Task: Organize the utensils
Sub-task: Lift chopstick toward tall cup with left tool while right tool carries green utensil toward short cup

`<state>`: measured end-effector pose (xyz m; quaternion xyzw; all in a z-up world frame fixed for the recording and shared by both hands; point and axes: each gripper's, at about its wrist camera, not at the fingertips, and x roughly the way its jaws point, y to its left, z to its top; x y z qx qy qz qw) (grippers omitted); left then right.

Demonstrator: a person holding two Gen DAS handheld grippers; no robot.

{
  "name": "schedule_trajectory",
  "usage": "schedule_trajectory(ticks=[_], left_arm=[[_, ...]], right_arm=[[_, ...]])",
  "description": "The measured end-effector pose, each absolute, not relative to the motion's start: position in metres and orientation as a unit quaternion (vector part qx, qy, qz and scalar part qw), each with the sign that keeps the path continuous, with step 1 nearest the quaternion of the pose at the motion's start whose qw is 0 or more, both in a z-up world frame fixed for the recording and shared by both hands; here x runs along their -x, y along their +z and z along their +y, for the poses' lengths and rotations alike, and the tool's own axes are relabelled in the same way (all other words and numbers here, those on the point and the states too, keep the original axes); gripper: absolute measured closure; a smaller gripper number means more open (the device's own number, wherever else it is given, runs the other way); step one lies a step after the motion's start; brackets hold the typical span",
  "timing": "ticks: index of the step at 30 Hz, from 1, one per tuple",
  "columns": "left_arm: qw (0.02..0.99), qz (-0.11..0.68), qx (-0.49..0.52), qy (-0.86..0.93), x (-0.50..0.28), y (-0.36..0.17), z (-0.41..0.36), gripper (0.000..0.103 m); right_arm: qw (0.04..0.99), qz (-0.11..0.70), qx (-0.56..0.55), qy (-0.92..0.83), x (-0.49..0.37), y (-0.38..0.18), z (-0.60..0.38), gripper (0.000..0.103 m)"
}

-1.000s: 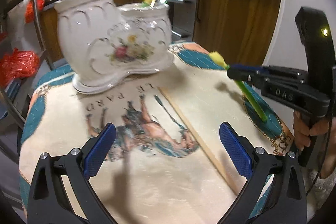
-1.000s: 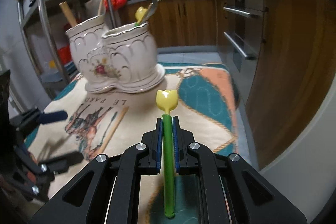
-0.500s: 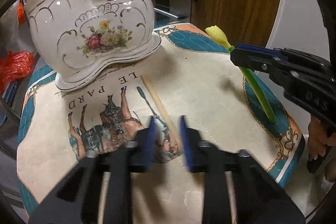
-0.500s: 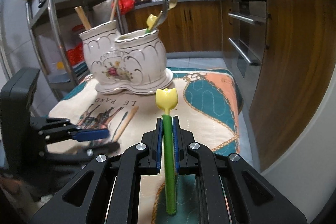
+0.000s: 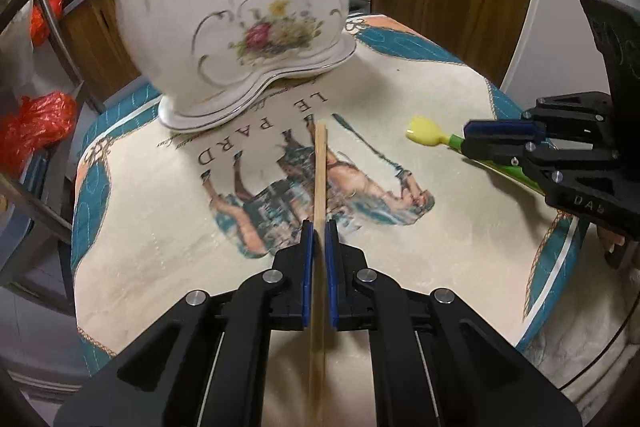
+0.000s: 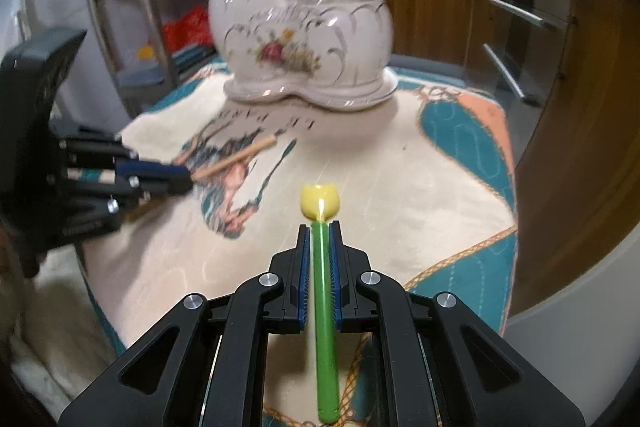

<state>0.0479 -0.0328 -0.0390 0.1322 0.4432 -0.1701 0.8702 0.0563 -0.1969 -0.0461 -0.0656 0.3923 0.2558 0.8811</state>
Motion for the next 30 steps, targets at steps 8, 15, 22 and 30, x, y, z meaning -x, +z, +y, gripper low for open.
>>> schedule_trajectory(ticks=[8, 15, 22, 30], left_arm=[[0.878, 0.433, -0.118, -0.165, -0.048, -0.038, -0.031, 0.095], [0.883, 0.420, -0.116, -0.173, -0.058, -0.042, -0.036, 0.095], [0.893, 0.392, -0.116, -0.189, -0.047, -0.036, -0.024, 0.097], [0.930, 0.289, -0.083, -0.213, -0.019, 0.002, 0.015, 0.097]], right_arm=[[0.877, 0.398, 0.096, 0.254, -0.052, -0.048, -0.191, 0.082], [0.875, 0.400, 0.060, 0.265, -0.060, -0.048, -0.196, 0.092], [0.896, 0.349, 0.048, 0.270, -0.052, -0.033, -0.195, 0.092], [0.926, 0.278, 0.030, 0.253, -0.045, -0.010, -0.195, 0.092]])
